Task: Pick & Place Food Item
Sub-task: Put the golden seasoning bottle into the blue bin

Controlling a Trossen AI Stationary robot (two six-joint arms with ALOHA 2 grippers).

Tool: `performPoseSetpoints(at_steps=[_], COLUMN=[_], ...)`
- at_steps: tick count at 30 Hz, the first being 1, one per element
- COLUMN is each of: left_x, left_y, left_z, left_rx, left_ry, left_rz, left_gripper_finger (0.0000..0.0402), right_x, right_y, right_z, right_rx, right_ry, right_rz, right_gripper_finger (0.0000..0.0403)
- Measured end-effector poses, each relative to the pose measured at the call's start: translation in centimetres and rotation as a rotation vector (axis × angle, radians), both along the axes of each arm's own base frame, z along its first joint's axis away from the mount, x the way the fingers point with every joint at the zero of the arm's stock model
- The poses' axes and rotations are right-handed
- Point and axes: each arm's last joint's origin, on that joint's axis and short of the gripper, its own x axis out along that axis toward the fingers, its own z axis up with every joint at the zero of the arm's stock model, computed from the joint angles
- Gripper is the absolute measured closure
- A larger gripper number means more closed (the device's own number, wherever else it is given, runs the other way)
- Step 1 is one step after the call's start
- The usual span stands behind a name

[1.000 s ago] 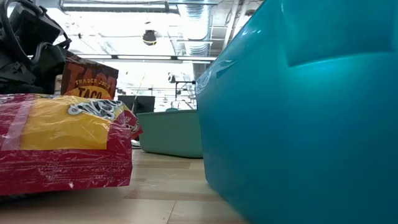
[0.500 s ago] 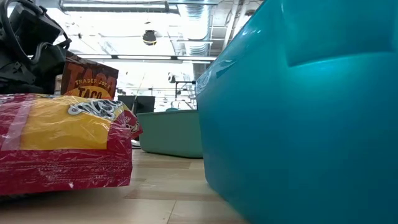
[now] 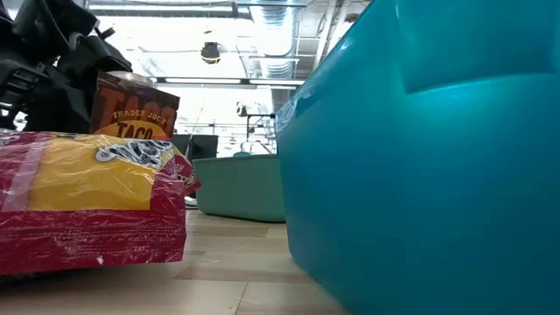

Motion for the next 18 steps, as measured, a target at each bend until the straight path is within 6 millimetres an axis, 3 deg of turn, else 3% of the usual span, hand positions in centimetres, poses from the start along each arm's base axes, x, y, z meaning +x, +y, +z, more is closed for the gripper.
performPoseSetpoints(at_steps=[18], left_x=[0.8], left_y=[0.1], left_z=[1.2], left_rx=[0.020], left_ry=[-0.057], left_rz=[0.107], left_gripper_finger=[0.0124], right_x=[0.0], right_y=[0.0], right_z=[0.0], right_rx=[0.001], right_ry=[0.000], right_rz=[0.000], right_gripper_finger=[0.0403])
